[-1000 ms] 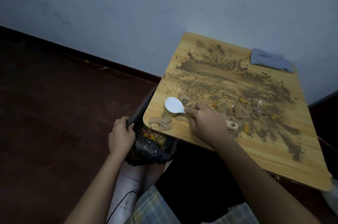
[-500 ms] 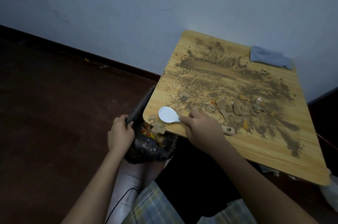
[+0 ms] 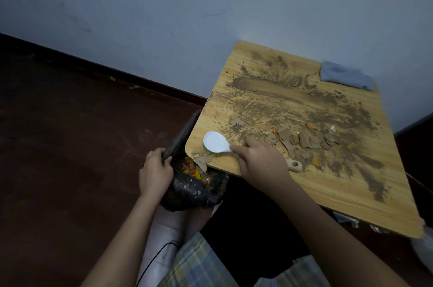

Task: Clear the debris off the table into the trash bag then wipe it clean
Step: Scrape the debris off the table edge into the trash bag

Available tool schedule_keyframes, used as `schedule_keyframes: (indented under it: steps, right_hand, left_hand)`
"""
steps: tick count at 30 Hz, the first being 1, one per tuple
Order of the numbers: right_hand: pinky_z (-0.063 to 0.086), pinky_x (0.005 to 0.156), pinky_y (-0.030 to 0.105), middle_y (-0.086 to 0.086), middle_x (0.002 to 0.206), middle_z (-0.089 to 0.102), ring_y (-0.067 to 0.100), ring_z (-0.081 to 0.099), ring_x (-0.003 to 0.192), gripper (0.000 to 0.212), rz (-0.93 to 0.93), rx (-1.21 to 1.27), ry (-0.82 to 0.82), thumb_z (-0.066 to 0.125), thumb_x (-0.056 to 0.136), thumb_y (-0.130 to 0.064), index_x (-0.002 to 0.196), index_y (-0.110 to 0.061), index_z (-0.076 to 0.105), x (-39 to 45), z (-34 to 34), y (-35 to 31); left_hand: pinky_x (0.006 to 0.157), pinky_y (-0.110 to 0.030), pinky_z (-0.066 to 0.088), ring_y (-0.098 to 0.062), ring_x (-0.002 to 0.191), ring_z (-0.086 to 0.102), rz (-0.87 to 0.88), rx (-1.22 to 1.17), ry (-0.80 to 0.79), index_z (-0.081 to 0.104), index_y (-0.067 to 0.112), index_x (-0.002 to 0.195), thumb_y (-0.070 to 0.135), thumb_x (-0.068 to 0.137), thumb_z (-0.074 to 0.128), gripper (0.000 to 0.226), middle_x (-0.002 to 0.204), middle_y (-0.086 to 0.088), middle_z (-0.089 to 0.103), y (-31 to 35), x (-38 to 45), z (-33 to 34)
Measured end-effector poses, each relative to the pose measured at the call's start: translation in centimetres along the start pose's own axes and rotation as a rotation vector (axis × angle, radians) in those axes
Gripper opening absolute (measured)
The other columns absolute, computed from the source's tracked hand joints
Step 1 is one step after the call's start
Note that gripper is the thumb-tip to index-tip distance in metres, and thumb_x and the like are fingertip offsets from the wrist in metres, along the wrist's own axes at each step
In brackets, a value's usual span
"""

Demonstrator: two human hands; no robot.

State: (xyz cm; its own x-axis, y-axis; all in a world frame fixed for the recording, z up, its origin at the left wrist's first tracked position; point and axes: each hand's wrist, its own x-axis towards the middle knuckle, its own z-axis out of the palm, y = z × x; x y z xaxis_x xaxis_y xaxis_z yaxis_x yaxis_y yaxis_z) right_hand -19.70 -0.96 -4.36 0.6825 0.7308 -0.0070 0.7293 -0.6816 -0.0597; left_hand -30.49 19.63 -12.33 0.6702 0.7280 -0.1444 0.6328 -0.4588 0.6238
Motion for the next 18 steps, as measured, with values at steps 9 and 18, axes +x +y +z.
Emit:
schedule_keyframes:
  steps: [9, 18]
  right_hand:
    - [0.035, 0.064, 0.030, 0.006, 0.106, 0.055, 0.027, 0.057, 0.092, 0.035, 0.021, -0.020, 0.028, 0.043, 0.096, -0.020, 0.127, -0.027, 0.058, 2.5, -0.5, -1.4]
    - [0.035, 0.063, 0.031, 0.006, 0.102, 0.054, 0.028, 0.056, 0.093, 0.033, -0.078, -0.114, -0.010, 0.048, 0.096, -0.019, 0.126, -0.024, 0.058, 4.0, -0.3, -3.1]
  left_hand:
    - [0.080, -0.038, 0.039, -0.032, 0.100, 0.057, -0.014, -0.018, 0.007, 0.058, 0.018, 0.112, 0.018, 0.094, 0.051, 0.019, 0.111, -0.004, 0.055, 0.0, 0.1, 0.1]
    - [0.081, -0.041, 0.039, -0.034, 0.100, 0.057, -0.016, -0.009, 0.015, 0.059, 0.017, 0.110, 0.017, 0.094, 0.052, 0.018, 0.108, -0.006, 0.056, 0.0, 0.1, 0.2]
